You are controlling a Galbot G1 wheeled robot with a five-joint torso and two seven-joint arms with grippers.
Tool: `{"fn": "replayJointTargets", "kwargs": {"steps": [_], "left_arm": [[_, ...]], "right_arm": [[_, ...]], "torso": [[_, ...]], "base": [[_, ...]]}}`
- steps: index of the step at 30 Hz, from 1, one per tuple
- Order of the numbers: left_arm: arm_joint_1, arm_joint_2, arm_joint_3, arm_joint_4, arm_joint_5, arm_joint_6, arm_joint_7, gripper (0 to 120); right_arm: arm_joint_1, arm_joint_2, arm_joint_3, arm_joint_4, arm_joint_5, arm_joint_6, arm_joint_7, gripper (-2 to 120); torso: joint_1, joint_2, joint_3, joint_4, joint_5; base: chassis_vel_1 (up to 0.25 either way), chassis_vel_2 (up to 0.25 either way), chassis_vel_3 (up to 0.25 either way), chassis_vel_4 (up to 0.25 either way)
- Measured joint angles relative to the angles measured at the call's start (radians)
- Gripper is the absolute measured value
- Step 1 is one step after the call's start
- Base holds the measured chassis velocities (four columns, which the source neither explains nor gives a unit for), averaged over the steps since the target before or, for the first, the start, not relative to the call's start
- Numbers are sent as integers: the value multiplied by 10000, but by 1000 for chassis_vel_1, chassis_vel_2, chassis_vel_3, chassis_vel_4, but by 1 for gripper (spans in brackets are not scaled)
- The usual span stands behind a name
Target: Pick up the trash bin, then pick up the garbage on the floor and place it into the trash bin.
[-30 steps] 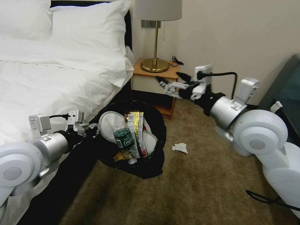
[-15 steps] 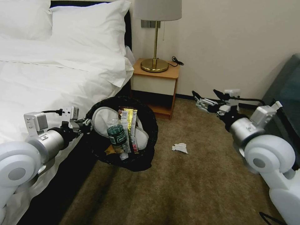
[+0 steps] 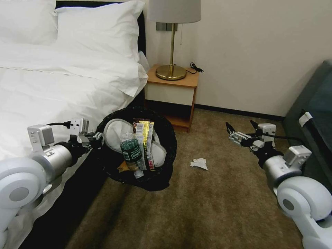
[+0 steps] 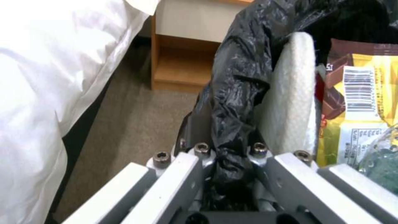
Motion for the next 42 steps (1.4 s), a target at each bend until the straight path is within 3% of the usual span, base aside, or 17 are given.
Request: {"fn": "replayJointTargets", "kwargs": {"steps": [42], "left_arm": [[248,-71,-24,-315,101,-1,-96,1]], "right_arm": [[-527,275,-132,129,-169,-163,-86,100]], "torso": [[0,0,1,1,2]], "base": [[-67,63,64,-65]]}}
